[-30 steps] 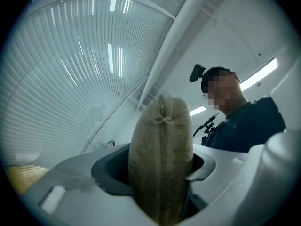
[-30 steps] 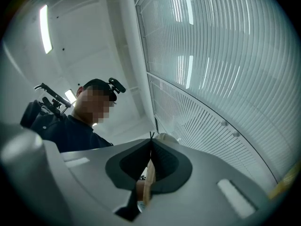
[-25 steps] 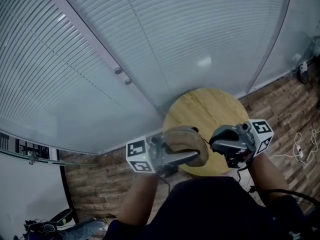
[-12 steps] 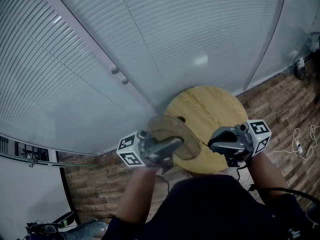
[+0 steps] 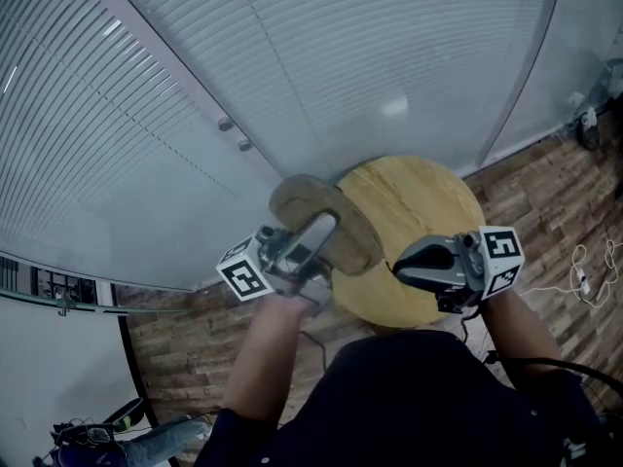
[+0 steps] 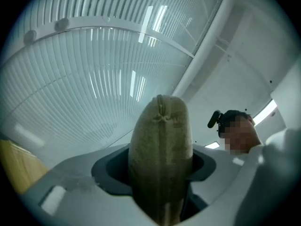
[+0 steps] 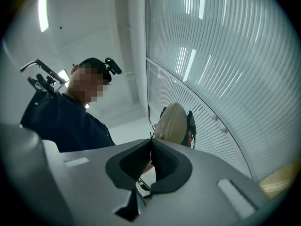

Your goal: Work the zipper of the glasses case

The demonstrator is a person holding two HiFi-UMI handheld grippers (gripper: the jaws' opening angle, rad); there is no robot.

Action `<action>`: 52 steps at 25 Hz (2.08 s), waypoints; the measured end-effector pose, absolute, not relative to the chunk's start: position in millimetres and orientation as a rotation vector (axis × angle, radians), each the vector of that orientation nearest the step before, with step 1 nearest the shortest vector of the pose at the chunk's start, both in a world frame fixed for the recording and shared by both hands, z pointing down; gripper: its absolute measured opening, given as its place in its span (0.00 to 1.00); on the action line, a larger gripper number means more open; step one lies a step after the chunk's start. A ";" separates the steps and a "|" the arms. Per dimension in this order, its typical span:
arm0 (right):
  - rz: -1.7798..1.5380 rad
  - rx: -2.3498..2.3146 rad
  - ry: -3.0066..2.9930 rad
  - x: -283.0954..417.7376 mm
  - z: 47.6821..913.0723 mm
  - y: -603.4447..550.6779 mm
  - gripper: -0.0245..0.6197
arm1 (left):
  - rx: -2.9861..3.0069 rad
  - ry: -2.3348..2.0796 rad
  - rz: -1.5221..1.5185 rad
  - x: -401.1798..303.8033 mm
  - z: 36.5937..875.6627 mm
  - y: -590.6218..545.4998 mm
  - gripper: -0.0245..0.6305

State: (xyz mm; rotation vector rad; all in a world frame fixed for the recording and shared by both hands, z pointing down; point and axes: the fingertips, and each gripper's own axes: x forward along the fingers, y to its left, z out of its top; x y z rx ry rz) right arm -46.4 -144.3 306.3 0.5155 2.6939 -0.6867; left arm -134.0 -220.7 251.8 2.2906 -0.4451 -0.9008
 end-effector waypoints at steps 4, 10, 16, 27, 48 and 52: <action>-0.629 0.467 2.817 -55.1 324.2 -140.1 0.05 | 2.253 -0.522 -0.889 -129.8 261.9 -231.5 0.50; -0.552 0.391 2.978 -81.0 356.4 -128.6 0.05 | 2.205 -0.625 -0.881 -118.4 278.5 -245.4 0.50; -0.551 0.382 3.031 -91.4 375.6 -123.5 0.05 | 2.184 -0.676 -0.830 -106.7 300.7 -250.0 0.50; -0.487 0.125 3.205 -51.5 410.8 -132.6 0.39 | 2.464 -0.982 -0.430 -91.1 339.7 -233.2 0.50; -0.399 -1.180 2.981 74.9 453.1 -247.9 0.05 | 2.500 -1.414 -0.059 -148.7 439.7 -218.1 0.50; -0.411 -1.180 3.010 77.1 459.0 -248.6 0.05 | 2.497 -1.424 -0.032 -151.0 442.2 -216.7 0.50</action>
